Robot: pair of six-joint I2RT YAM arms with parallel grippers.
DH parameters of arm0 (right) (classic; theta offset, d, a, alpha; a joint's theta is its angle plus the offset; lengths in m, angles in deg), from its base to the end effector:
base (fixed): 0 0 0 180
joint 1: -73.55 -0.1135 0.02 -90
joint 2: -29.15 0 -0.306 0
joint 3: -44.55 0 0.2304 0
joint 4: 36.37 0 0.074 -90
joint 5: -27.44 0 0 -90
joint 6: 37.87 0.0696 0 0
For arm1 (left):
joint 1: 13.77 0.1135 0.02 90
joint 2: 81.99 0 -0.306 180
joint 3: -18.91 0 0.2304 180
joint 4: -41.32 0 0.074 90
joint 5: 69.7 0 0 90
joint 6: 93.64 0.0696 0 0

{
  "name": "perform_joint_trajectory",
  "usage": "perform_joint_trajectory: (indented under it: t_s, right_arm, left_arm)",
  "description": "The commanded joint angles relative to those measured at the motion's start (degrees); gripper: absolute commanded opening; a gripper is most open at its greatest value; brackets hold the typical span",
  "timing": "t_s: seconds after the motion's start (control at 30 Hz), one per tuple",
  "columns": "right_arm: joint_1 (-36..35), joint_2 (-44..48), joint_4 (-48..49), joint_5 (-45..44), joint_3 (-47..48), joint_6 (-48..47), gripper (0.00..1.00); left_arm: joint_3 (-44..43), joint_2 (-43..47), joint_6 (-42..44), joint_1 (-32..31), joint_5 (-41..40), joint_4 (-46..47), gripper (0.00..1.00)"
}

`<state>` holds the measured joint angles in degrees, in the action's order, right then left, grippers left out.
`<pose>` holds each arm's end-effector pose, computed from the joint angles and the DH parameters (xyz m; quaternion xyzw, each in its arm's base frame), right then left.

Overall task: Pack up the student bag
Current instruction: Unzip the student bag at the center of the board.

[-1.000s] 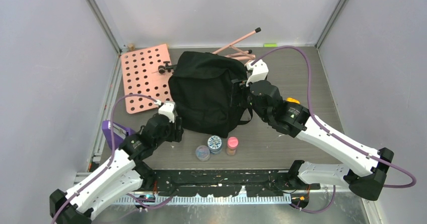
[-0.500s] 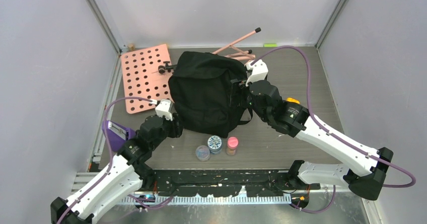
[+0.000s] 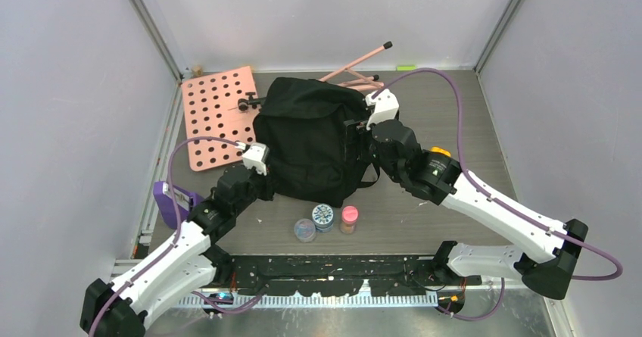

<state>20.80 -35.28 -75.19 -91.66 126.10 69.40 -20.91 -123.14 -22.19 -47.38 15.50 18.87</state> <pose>0.1682 0.1653 0.4075 -0.1098 0.8059 0.1414 0.5643 0.1291 -0.0788 0.2517 0.0870 0.8327 -0.2084 0.5056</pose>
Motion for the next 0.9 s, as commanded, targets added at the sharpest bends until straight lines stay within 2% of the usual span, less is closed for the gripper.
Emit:
perform_joint_trajectory:
  t_s: [0.0,0.13,0.27,0.33,0.57,0.87]
  right_arm:
    - [0.11,-0.92,1.85,-0.69,3.74,-5.12,0.85]
    - [0.11,-2.11,2.10,-0.21,5.49,-8.88,0.85]
    - [0.11,-3.65,2.23,-0.01,6.64,-9.38,0.80]
    - [0.11,-4.17,2.57,0.64,6.70,-8.92,0.75]
    - [0.12,-5.51,3.69,2.97,5.81,-7.02,0.50]
    - [0.06,-6.49,5.25,3.92,5.70,-6.09,0.38]
  left_arm:
    - [0.03,-2.17,2.20,0.36,4.00,6.74,0.02]
    - [-0.70,-3.90,2.18,0.30,6.63,5.95,0.00]
    - [0.32,-4.33,-1.13,0.35,9.76,6.97,0.00]
    - [0.79,-4.27,-2.69,0.31,10.34,8.52,0.00]
    - [1.44,-2.06,-8.06,-0.28,9.62,10.77,0.00]
    - [0.28,-5.37,-10.23,-5.16,5.70,13.65,0.00]
